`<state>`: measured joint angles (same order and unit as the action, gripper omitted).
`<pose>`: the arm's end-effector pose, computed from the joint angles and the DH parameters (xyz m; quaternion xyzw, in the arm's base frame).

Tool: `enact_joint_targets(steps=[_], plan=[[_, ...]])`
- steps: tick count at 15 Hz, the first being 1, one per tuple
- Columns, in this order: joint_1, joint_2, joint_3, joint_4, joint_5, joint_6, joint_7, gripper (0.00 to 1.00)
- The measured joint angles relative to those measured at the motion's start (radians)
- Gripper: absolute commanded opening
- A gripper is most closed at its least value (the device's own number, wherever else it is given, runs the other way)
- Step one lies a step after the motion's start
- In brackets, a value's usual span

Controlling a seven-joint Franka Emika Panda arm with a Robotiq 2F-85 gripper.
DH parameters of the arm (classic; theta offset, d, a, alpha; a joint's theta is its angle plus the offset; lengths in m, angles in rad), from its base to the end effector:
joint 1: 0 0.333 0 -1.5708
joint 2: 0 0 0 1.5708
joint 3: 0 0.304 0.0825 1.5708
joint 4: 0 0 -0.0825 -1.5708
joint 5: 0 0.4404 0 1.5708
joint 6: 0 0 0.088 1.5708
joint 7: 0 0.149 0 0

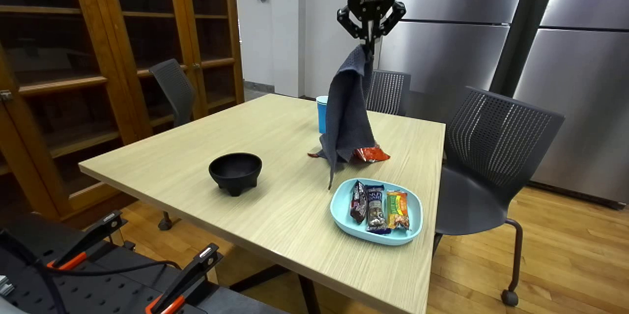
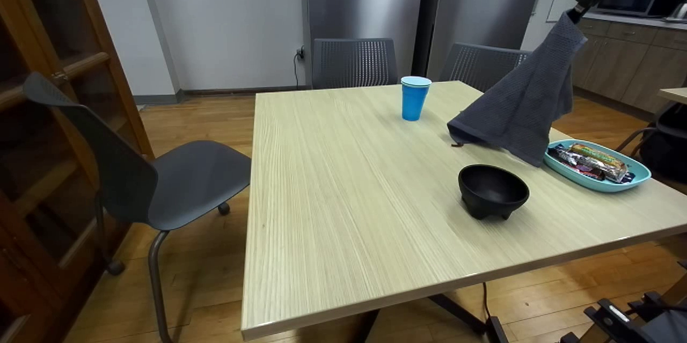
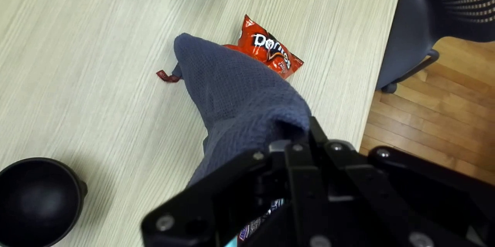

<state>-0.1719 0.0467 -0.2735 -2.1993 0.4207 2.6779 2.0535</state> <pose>0.5697 -0.2773 0.3238 -0.1493 0.9578 -0.0564 0.2392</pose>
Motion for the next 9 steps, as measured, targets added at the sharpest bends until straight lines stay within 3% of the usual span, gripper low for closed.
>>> enact_joint_targets(steps=[9], plan=[[-0.027,-0.062,-0.001,-0.098,0.000,0.082,-0.002,0.01]])
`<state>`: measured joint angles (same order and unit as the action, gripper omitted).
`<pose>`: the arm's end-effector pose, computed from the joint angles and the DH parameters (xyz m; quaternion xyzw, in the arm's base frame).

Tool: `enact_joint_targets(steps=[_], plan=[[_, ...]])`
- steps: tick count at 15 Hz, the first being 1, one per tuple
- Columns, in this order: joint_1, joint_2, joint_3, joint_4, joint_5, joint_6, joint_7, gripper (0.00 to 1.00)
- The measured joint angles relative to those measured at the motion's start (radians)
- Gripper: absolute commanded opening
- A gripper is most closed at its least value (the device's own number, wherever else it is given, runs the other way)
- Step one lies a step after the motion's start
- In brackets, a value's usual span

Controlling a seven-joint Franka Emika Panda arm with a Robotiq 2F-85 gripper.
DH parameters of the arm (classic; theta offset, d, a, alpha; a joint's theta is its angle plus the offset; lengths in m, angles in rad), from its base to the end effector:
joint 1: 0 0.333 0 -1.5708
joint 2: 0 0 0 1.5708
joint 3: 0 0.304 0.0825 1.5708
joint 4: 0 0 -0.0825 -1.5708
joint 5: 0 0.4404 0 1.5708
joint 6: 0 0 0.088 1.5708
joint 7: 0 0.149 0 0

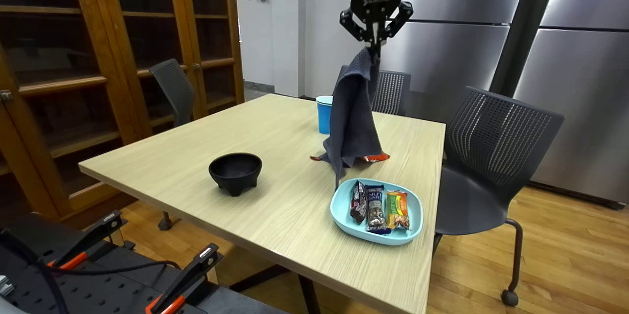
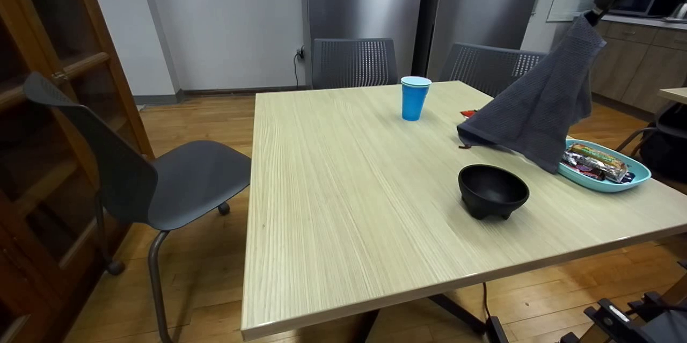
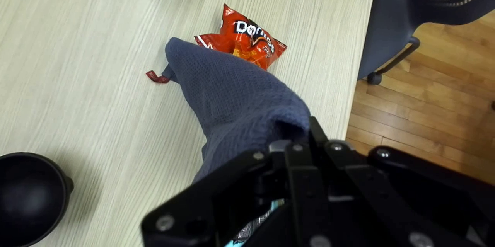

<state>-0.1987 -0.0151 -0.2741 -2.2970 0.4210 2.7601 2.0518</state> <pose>0.5388 -0.2875 0.3194 -0.1260 0.9568 -0.0750 0.2509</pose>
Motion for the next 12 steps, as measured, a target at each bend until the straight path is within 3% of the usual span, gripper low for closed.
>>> enact_joint_targets(steps=[12], plan=[[-0.023,-0.087,0.000,-0.140,0.000,0.095,0.000,0.01]])
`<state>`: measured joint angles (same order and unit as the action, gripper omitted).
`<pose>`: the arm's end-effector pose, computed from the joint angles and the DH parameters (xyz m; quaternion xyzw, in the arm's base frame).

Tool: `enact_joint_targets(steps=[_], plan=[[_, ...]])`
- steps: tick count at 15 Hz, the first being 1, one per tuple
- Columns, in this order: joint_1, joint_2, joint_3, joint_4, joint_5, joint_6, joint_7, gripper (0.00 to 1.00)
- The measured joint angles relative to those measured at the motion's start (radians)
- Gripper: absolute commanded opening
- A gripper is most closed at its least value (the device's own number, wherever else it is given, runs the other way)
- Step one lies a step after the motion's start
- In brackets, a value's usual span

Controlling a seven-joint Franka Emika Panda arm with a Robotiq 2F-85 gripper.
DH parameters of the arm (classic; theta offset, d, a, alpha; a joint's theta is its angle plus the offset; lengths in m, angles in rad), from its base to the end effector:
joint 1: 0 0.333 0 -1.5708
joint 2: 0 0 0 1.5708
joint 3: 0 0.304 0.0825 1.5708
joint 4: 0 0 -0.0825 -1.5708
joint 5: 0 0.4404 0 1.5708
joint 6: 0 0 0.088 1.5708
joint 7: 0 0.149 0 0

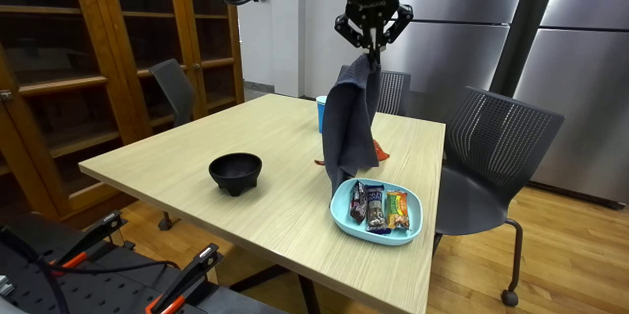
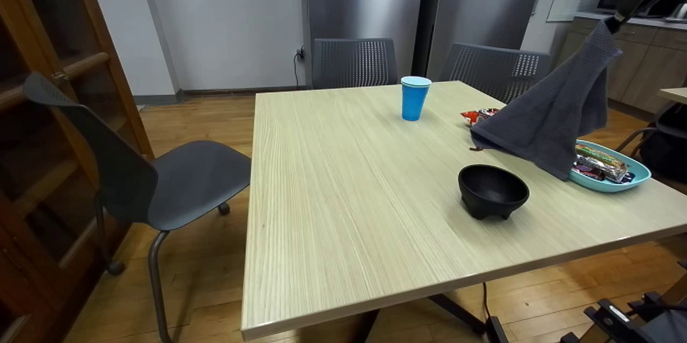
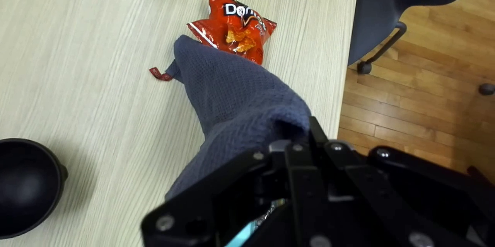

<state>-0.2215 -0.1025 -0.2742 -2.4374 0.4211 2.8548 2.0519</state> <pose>0.4972 -0.2868 0.3078 -0.1027 0.9559 -0.0906 0.2600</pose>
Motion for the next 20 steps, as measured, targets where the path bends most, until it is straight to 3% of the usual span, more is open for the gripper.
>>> enact_joint_targets(steps=[20], plan=[[-0.054,-0.090,-0.008,-0.074,0.000,0.036,0.003,0.01]])
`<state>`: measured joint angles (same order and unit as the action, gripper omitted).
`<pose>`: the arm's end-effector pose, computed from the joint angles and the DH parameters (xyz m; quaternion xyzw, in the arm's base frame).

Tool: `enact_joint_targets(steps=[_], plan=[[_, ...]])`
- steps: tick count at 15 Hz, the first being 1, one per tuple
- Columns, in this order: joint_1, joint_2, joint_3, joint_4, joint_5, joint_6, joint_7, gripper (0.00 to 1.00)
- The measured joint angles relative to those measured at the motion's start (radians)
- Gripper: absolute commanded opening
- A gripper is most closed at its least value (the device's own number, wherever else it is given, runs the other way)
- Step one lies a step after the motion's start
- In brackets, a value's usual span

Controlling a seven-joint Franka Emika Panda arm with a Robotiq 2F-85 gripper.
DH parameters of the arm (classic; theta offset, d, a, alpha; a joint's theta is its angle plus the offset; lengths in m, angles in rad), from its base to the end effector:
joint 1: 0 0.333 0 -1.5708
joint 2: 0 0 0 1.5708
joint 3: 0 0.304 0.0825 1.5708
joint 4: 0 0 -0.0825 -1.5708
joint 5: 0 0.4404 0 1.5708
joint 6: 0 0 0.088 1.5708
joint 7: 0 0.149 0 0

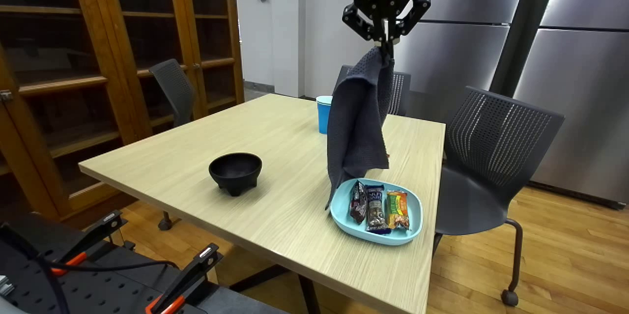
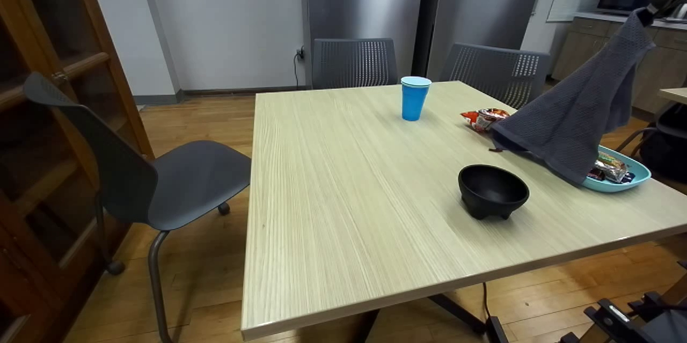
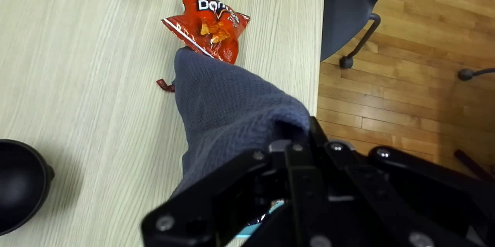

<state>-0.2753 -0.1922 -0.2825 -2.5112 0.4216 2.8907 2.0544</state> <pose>0.4610 -0.3070 0.3221 -0.0664 0.9523 -0.1059 0.2784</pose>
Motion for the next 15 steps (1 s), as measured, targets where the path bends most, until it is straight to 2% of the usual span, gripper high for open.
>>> enact_joint_targets(steps=[6,15], plan=[[0.000,-0.039,0.001,-0.072,-0.020,0.045,0.000,0.01],[-0.014,-0.030,-0.009,-0.072,-0.019,0.024,0.000,0.01]])
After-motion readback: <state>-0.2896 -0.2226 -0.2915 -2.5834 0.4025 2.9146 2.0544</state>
